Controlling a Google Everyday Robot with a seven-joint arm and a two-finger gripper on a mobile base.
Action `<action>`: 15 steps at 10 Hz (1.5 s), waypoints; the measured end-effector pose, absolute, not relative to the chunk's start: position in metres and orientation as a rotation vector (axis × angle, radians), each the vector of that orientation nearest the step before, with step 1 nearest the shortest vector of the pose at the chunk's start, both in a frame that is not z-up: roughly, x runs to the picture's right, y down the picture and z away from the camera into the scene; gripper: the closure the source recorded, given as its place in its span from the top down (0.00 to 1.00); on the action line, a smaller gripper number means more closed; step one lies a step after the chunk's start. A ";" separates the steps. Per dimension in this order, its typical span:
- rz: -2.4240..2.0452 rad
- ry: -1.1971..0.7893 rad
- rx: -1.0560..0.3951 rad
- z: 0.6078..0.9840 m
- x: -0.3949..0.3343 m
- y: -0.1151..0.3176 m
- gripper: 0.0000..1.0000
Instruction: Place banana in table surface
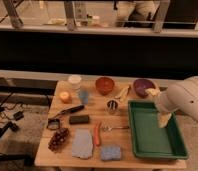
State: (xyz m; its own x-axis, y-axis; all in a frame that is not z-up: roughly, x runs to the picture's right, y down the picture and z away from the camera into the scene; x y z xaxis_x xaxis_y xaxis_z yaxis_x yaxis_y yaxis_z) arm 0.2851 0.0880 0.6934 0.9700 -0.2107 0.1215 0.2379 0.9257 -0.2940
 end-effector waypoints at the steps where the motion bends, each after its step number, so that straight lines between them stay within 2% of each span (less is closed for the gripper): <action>1: -0.227 -0.087 -0.312 0.695 0.283 0.086 1.00; 6: -0.183 -0.097 -0.294 0.720 0.277 0.064 1.00; 15: -0.167 -0.188 -0.244 0.791 0.233 0.029 1.00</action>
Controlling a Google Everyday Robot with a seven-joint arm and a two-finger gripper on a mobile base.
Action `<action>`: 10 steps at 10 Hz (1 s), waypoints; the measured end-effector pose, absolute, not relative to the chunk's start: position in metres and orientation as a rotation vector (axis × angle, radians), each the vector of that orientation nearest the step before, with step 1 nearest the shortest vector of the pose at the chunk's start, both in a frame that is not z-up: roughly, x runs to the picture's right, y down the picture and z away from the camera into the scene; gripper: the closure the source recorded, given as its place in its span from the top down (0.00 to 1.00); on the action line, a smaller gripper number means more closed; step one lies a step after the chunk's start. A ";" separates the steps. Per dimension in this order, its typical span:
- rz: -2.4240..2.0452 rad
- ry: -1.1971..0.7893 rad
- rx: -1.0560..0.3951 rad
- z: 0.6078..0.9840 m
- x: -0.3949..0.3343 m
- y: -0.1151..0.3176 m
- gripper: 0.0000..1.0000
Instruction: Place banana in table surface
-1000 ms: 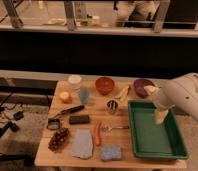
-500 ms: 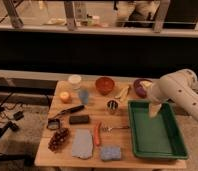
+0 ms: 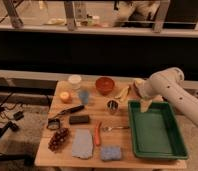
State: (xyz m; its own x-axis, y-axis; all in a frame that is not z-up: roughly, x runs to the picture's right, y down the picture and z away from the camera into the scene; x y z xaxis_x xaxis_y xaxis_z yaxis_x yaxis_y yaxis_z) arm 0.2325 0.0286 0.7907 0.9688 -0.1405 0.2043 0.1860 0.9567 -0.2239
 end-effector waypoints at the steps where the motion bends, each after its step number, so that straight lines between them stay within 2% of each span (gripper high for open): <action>1: -0.164 -0.189 -0.241 0.796 0.232 0.026 1.00; 10: -0.165 -0.198 -0.192 0.861 0.208 -0.014 1.00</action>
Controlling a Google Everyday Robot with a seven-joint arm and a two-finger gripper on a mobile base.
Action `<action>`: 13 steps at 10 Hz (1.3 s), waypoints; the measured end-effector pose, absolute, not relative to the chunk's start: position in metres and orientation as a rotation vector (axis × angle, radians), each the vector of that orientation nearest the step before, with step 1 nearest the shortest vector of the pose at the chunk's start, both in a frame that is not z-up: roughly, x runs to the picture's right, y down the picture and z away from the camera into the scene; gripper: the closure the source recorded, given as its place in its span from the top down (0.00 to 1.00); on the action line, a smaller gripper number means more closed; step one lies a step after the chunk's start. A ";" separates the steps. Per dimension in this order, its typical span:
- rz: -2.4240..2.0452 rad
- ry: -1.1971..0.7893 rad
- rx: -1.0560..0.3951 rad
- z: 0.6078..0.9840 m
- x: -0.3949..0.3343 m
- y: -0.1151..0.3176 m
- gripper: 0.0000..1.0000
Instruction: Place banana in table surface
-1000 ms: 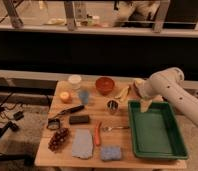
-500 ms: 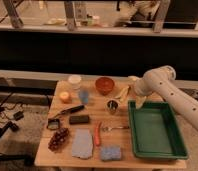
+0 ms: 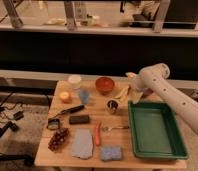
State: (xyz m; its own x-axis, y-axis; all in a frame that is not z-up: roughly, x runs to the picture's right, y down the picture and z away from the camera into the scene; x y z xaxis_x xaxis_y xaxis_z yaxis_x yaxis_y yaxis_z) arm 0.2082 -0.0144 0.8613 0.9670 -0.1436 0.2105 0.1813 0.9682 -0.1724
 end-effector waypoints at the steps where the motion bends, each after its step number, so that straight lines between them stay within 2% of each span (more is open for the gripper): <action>1: -0.167 -0.197 -0.187 0.866 0.205 -0.018 1.00; 4: -0.164 -0.187 -0.180 0.881 0.203 -0.021 1.00; 13: -0.157 -0.174 -0.176 0.882 0.201 -0.012 1.00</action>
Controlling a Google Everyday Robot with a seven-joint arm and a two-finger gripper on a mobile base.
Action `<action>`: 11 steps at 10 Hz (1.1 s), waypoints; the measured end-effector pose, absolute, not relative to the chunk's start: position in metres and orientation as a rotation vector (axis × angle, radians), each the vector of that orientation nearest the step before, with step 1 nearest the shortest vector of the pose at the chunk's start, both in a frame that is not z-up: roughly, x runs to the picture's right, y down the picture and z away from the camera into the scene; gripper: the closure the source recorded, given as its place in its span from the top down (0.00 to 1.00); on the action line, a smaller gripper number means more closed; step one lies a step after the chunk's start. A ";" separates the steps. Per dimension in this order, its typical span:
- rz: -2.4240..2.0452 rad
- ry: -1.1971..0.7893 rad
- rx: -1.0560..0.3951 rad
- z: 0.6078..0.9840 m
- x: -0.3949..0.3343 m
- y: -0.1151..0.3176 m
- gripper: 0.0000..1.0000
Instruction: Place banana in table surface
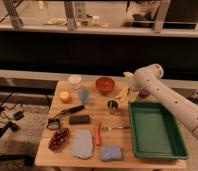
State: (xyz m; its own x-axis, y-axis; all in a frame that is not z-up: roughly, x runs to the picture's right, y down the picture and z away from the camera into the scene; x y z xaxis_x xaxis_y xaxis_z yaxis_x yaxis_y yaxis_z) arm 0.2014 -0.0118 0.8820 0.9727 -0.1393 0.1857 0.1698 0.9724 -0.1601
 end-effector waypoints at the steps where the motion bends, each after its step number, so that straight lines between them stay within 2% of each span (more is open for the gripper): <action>1: -0.157 -0.175 -0.173 0.885 0.199 -0.011 1.00; 11: -0.149 -0.160 -0.115 0.919 0.192 -0.039 1.00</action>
